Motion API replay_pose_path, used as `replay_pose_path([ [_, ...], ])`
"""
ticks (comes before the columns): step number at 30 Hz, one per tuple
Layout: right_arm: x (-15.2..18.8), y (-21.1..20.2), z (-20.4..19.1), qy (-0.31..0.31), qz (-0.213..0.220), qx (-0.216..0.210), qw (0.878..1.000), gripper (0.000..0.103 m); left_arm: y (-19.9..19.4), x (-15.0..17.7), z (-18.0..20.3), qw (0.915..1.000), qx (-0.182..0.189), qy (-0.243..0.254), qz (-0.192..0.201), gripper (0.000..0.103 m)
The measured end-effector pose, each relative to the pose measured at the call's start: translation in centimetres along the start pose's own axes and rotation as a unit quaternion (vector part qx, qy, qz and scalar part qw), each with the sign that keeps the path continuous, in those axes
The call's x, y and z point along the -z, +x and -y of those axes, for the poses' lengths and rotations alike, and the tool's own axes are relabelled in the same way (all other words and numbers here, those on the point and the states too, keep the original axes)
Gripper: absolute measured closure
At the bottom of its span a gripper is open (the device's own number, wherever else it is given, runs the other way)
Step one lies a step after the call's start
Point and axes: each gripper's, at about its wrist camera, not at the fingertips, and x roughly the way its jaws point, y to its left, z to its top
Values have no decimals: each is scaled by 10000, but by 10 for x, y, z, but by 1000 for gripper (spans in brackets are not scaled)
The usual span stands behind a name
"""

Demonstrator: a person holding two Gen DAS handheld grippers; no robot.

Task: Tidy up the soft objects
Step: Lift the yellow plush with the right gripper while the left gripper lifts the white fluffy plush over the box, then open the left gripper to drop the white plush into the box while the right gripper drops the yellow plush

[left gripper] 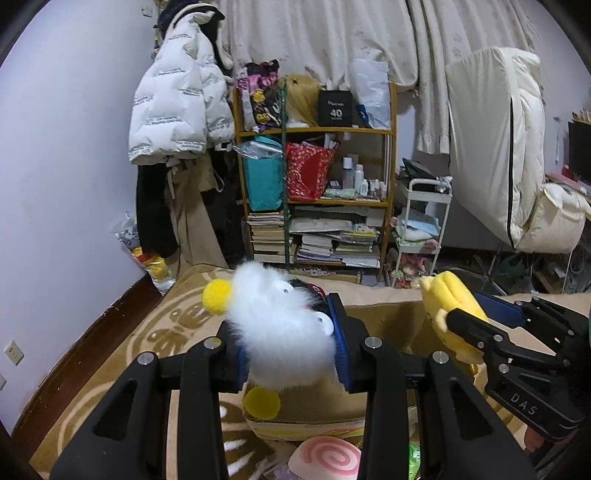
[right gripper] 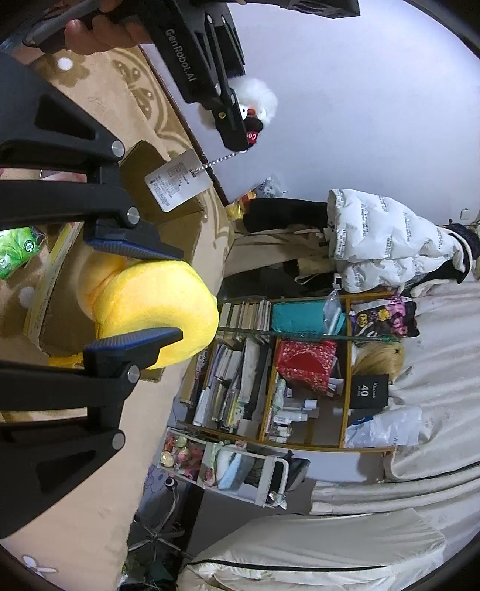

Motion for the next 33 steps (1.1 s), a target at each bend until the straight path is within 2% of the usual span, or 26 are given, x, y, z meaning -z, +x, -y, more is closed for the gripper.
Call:
replay_pose_path([
  [6, 11, 16, 8, 125, -145, -67, 9998, 66, 21, 12, 16, 9995, 148, 222, -176, 68],
  [13, 21, 28, 30, 674, -251, -356, 9968, 65, 41, 30, 25, 9976, 296, 337, -520, 67],
  [25, 33, 36, 39, 1121, -473, -712, 9900, 62, 60, 49, 19, 9948, 70, 270, -982, 66],
  [26, 34, 37, 40, 1139, -514, -709, 9896, 62, 61, 51, 17, 9945, 53, 229, -1020, 60],
  [27, 35, 38, 40, 1142, -552, -699, 9895, 62, 62, 52, 15, 9943, 30, 185, -1051, 49],
  [28, 36, 39, 40, 1138, -597, -675, 9894, 62, 61, 53, 13, 9942, 2, 144, -1063, 44],
  [31, 39, 40, 40, 1140, -657, -650, 9892, 61, 59, 54, 11, 9944, 5, 116, -1046, 39],
  [33, 41, 41, 41, 1174, -696, -669, 9884, 61, 58, 54, 10, 9943, -10, 128, -1062, 32],
])
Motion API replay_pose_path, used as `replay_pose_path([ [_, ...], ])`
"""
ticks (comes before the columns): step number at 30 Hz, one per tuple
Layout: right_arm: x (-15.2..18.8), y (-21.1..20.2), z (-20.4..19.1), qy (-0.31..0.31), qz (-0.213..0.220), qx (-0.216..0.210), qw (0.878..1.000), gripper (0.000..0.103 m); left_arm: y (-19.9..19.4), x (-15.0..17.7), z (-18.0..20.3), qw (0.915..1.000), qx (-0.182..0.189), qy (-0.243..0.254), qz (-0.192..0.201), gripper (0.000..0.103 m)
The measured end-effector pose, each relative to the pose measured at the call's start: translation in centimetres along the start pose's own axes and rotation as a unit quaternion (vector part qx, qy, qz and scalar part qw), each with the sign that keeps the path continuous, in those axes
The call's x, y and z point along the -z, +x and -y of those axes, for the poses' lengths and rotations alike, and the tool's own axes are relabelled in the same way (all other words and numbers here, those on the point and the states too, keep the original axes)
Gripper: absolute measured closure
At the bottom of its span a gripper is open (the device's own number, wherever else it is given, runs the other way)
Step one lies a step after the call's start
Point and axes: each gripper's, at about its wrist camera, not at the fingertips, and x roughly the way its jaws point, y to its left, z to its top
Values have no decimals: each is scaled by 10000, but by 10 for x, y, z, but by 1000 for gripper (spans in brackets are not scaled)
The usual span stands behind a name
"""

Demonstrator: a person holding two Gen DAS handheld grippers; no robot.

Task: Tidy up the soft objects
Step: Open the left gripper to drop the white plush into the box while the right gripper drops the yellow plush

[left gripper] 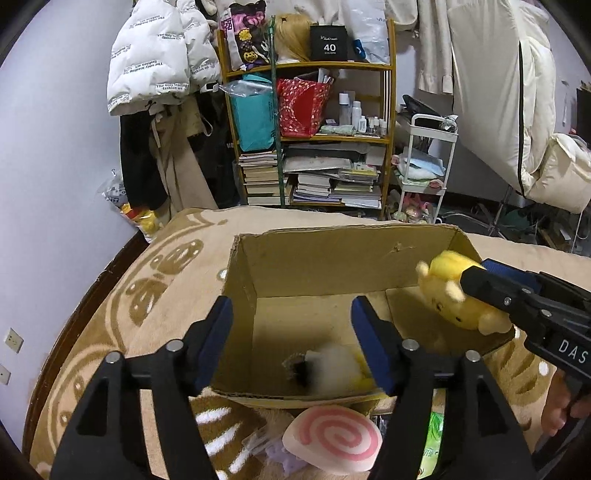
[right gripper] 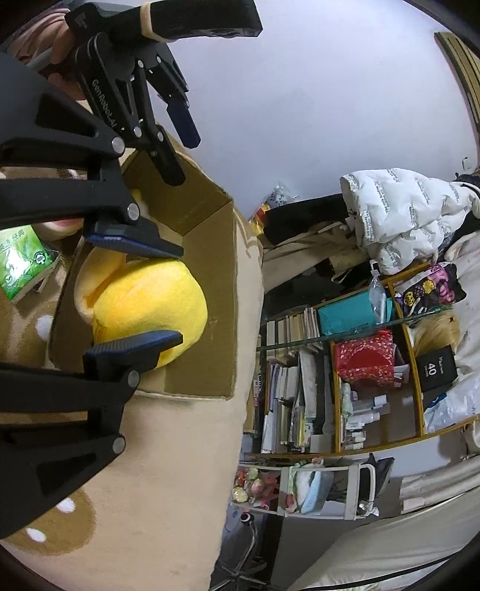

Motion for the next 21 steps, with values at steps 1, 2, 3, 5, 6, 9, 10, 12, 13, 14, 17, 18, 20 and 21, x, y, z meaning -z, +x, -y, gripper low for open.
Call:
replay_pose_path([
  [1, 0, 0, 0, 2, 1, -7, 10000, 60, -1, 0, -1, 10000, -26, -8, 11, 30],
  [2, 0, -2, 0, 1, 19, -16, 10000, 59, -3, 0, -2, 10000, -47, -18, 23, 26],
  [3, 0, -3, 0, 0, 36, -24, 10000, 55, -5, 1, -3, 10000, -73, -27, 36, 24],
  [5, -1, -8, -2, -7, 90, -54, 9999, 47, -8, 2, -5, 9999, -105, -33, 33, 19],
  [6, -2, -10, -3, -15, 128, -73, 9999, 42, -10, 3, -7, 9999, -118, -29, 26, 13],
  [9, -4, -20, -7, -89, 200, 108, 9997, 21, -20, 6, -8, 9997, -207, -18, 108, 4],
  [10, -4, -25, -8, -126, 227, 135, 9996, 17, -24, 7, -8, 9997, -221, -9, 130, 4],
  [12, -6, -36, -10, -169, 262, 163, 9994, 10, -33, 8, -9, 9996, -238, 13, 143, 3],
  [13, -7, -41, -10, -179, 272, 201, 9993, 9, -37, 9, -9, 9996, -249, 17, 147, 3],
  [14, -7, -47, -11, -172, 281, 250, 9991, 6, -42, 10, -9, 9995, -266, 17, 148, 3],
  [17, -7, -65, -10, -31, 334, 279, 9990, 0, -57, 13, -9, 9995, -287, 32, 110, 2],
  [18, -7, -70, -9, 1, 331, 276, 9991, 0, -62, 14, -8, 9995, -308, 47, 53, 2],
  [20, -4, -83, -10, 38, 297, 350, 9989, 0, -70, 16, -5, 9994, -312, 115, -28, 2],
  [21, -3, -88, -10, 49, 255, 384, 9989, 0, -74, 17, -3, 9994, -303, 174, -53, 2],
])
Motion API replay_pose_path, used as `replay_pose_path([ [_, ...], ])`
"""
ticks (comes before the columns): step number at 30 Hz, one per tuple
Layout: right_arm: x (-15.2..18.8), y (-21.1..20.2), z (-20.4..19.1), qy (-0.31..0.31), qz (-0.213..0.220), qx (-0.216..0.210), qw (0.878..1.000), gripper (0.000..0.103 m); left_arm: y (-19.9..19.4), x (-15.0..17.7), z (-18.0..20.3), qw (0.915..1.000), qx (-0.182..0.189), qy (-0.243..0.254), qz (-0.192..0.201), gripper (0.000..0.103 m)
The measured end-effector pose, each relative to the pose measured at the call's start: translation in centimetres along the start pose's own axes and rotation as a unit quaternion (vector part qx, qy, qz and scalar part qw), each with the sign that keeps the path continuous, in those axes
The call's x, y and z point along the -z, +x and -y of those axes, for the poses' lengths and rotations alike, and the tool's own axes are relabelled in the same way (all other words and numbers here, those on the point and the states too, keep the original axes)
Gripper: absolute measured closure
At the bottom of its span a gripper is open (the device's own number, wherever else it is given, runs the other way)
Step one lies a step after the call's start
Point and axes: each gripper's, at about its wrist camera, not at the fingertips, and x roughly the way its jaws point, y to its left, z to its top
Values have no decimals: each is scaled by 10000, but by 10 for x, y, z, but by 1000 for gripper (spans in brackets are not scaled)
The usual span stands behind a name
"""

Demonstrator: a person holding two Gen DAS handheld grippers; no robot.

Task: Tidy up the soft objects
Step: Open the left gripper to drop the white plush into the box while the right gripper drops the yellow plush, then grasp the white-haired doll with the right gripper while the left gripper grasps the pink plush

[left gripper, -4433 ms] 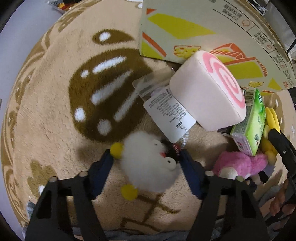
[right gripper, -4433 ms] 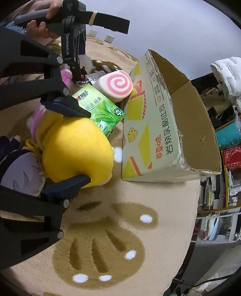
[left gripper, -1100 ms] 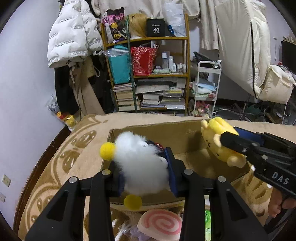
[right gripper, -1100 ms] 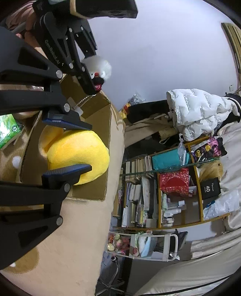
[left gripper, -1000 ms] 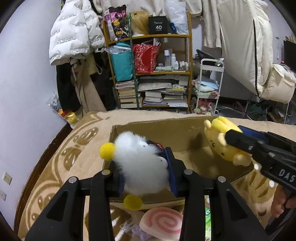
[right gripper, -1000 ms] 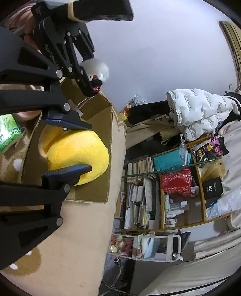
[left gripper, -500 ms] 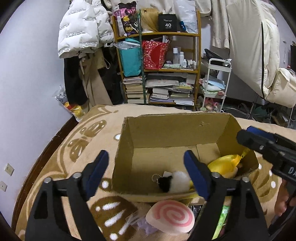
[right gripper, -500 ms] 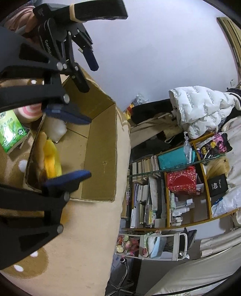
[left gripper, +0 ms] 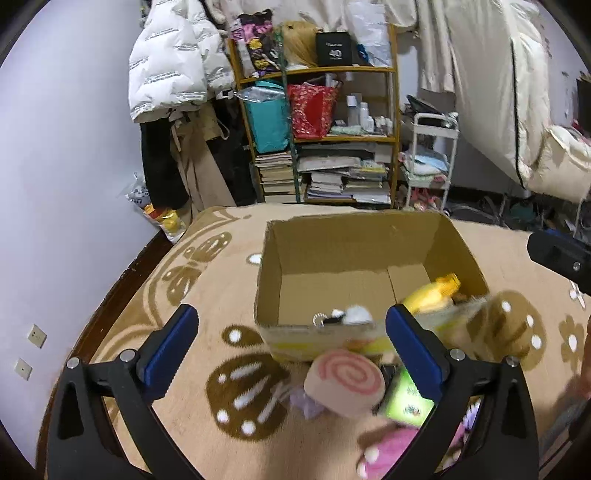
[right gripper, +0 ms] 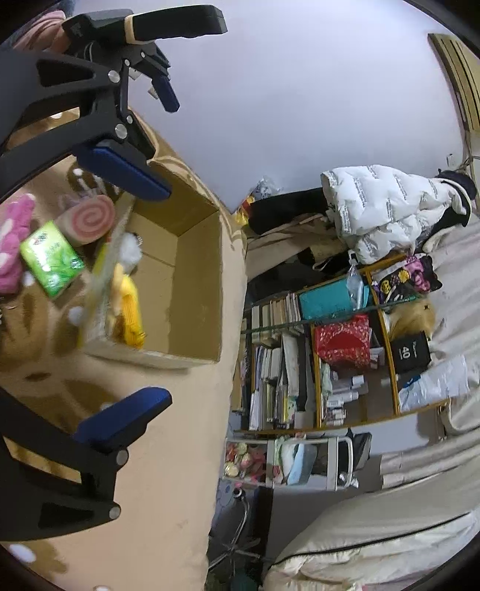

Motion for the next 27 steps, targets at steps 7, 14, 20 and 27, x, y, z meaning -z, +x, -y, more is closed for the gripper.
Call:
replay_pose_path([
  [7, 18, -30, 8, 210, -377, 324, 9985, 0, -23, 19, 15, 9991, 161, 279, -269, 2],
  [14, 41, -36, 17, 420, -944, 654, 9925, 0, -20, 40, 33, 9946, 424, 595, -743, 2],
  [20, 64, -22, 25, 619, -1532, 719, 9836, 0, -10, 47, 44, 9890, 731, 770, -1033, 2],
  [27, 85, 1, 37, 803, -2162, 808, 9697, 11, 7, 58, 57, 9794, 1064, 969, -1414, 2],
])
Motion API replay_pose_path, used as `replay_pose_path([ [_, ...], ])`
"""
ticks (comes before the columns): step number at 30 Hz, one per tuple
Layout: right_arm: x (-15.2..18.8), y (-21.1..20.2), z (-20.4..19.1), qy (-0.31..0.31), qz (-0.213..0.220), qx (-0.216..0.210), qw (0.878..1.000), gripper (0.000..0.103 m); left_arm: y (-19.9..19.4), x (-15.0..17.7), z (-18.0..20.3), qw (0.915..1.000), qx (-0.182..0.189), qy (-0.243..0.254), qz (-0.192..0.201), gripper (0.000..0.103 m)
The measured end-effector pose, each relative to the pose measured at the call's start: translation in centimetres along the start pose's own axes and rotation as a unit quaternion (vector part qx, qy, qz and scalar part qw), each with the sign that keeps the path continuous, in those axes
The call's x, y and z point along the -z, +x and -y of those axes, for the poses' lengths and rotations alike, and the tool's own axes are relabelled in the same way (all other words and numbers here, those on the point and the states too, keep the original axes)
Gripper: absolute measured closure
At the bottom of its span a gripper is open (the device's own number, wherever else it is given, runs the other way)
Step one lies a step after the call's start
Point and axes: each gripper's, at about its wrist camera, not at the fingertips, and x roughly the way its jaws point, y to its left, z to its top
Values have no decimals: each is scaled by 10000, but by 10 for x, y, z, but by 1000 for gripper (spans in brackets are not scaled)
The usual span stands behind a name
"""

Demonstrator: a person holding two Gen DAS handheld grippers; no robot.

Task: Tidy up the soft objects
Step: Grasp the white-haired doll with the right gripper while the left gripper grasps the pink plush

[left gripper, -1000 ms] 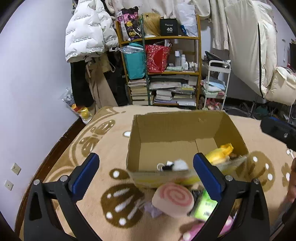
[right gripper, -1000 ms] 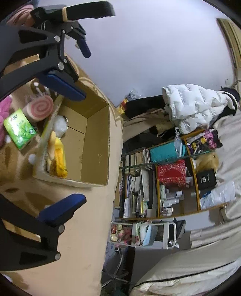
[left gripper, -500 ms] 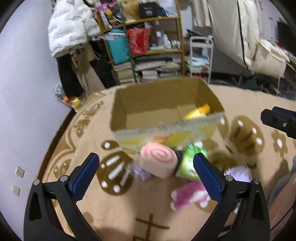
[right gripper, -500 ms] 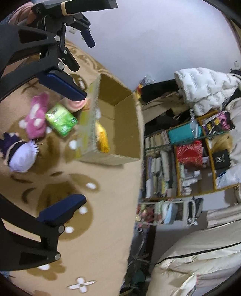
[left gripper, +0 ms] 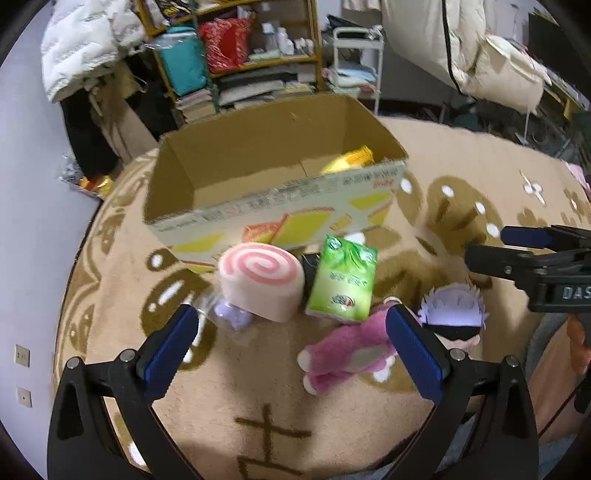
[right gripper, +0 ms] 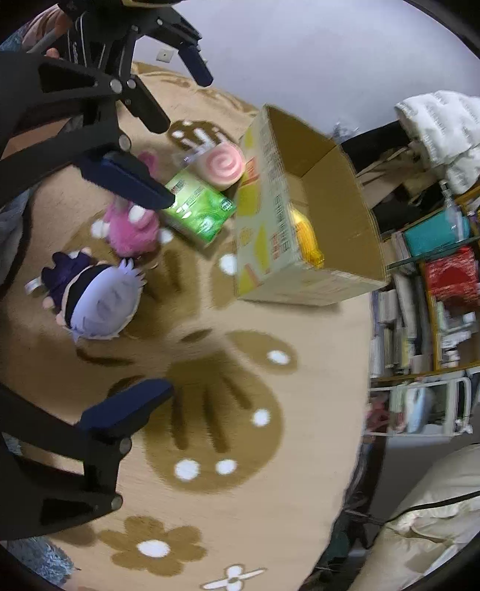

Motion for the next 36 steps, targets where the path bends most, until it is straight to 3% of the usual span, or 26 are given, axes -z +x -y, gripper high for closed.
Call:
replay_pose_path([
  [17, 19, 56, 17, 408, -1315, -191, 9903, 17, 53, 7, 40, 9924, 508, 626, -928, 2],
  [26, 28, 72, 17, 430, -1696, -152, 9845, 17, 79, 13, 59, 9866, 452, 869, -1309, 2],
  [29, 33, 75, 16, 420, -1765, -211, 9832, 26, 89, 15, 66, 9840, 393, 967, -1444, 3],
  [36, 38, 84, 14, 501, -1892, -308, 9802, 28, 107, 18, 82, 9811, 227, 1143, -1548, 6],
])
